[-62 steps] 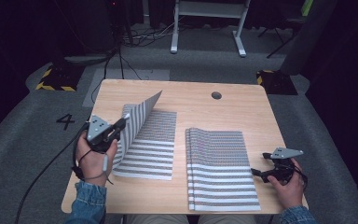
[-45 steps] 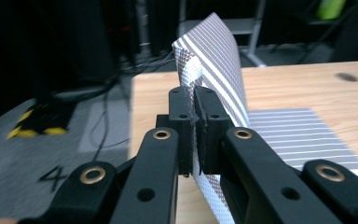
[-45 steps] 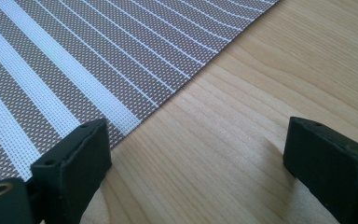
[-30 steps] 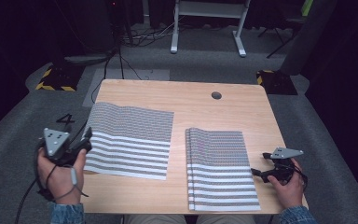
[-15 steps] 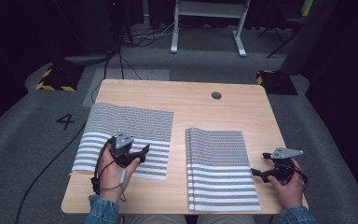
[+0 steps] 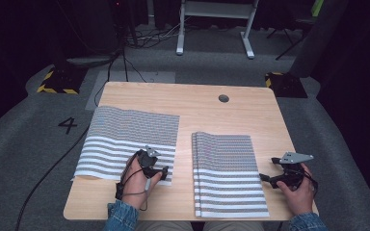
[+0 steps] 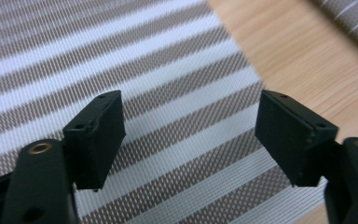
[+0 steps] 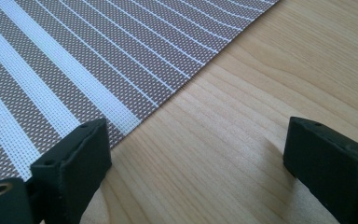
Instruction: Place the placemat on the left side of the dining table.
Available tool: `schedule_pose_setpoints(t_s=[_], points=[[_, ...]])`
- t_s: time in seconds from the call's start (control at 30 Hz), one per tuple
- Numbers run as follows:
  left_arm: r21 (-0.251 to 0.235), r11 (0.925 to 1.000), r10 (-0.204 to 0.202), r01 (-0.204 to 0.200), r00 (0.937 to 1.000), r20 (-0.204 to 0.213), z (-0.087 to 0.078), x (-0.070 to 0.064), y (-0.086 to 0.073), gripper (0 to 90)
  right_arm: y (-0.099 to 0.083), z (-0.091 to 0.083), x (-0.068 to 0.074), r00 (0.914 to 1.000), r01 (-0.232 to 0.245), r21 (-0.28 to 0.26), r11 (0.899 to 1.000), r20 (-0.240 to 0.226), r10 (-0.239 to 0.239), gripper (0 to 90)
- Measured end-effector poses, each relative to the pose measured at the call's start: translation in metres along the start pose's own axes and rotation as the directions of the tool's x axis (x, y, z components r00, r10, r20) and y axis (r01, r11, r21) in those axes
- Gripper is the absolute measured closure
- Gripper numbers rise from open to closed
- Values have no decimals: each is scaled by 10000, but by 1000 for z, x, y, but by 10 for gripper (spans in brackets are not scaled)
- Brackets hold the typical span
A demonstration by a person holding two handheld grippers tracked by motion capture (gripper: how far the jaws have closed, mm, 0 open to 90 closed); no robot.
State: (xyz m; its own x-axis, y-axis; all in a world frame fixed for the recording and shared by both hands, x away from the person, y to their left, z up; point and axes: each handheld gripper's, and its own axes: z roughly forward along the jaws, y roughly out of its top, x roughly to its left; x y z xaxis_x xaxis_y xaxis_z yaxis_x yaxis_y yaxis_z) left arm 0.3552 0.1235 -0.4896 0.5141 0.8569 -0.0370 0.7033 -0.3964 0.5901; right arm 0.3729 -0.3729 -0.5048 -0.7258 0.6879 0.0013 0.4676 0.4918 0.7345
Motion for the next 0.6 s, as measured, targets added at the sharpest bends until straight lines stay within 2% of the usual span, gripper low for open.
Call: schedule_pose_setpoints(t_s=[0.03,0.13,0.37,0.4,0.43,0.47,0.53,0.6], points=[[-75,10000,52,-53,9998,-167,1,-2,0,203,0,0,0,10000,2,1,10000,-1,-2,75],[-49,10000,27,-28,9999,-159,2,-2,1,203,0,0,0,10000,6,-1,10000,2,-6,75],[497,9988,54,-49,9999,-95,2,-1,9,209,0,0,0,10000,7,3,10000,4,-7,75],[694,9974,184,-180,9998,-56,2,0,11,210,0,0,0,10000,5,2,10000,4,-5,75],[689,9976,55,-44,9999,-149,3,-2,12,211,0,0,0,10000,4,2,10000,5,-4,75],[783,9967,212,-197,9996,-177,3,-1,14,214,0,0,0,10000,5,2,10000,4,-5,75],[824,9965,137,-117,9996,-240,3,1,17,246,0,0,0,10000,6,3,10000,4,-6,75],[760,9971,-7,23,9998,-209,3,6,19,325,0,0,0,10000,6,4,10000,5,-6,75]])
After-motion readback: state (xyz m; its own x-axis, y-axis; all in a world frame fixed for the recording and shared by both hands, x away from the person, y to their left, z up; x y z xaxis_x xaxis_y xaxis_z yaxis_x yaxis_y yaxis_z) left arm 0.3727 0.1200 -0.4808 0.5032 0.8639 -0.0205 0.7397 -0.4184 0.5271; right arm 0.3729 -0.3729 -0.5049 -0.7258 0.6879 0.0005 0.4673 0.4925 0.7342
